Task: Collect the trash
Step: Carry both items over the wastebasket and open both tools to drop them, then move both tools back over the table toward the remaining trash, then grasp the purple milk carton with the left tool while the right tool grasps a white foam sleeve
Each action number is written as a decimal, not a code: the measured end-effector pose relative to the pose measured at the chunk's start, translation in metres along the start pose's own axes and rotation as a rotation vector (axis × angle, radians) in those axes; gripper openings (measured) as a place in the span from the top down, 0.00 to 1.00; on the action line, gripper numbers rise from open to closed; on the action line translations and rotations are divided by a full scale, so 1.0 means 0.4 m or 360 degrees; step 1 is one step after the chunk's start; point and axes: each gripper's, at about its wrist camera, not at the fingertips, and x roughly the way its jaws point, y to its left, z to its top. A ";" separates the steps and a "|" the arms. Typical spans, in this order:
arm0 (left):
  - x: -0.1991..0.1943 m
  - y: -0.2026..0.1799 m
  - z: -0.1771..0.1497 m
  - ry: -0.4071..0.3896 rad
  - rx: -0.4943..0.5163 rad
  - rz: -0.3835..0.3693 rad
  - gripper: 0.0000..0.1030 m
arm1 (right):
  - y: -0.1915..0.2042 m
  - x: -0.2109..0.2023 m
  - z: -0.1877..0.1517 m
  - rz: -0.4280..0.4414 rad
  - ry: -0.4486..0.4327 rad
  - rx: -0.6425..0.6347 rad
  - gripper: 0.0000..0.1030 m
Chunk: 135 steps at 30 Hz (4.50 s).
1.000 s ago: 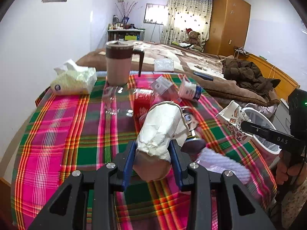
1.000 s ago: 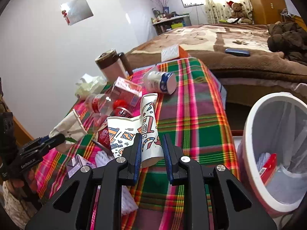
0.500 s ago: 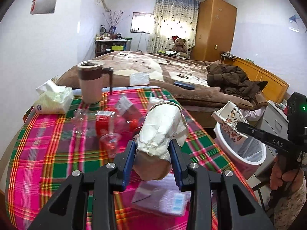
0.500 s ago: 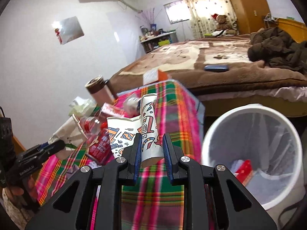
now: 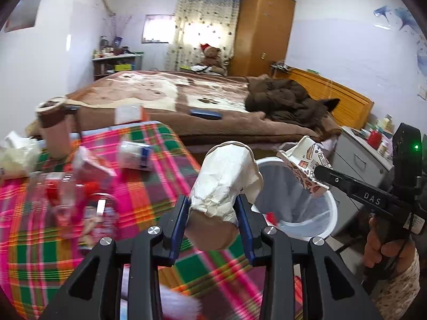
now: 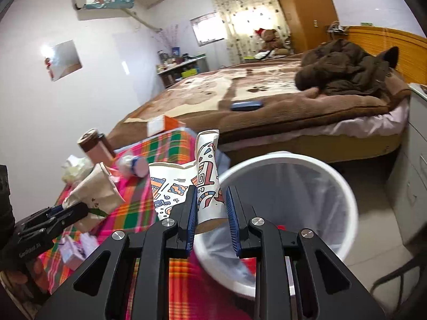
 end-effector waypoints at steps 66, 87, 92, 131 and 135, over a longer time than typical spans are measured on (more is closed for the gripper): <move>-0.150 0.120 -0.138 -0.0049 -0.0174 0.0308 0.18 | 0.153 0.058 -0.111 0.0249 0.0207 -0.0251 0.37; -0.117 0.261 -0.285 0.0214 -0.0354 0.0362 0.18 | 0.308 0.122 -0.199 0.0480 0.0449 -0.0456 0.37; -0.147 0.317 -0.292 0.0193 -0.0416 0.0439 0.18 | 0.330 0.143 -0.207 0.0555 0.0517 -0.0461 0.37; -0.083 0.367 -0.226 0.0241 -0.0417 0.0433 0.38 | 0.410 0.214 -0.219 0.0567 0.0616 -0.0561 0.72; -0.078 0.365 -0.223 0.0243 -0.0418 0.0428 0.59 | 0.389 0.206 -0.215 0.0571 0.0604 -0.0520 0.73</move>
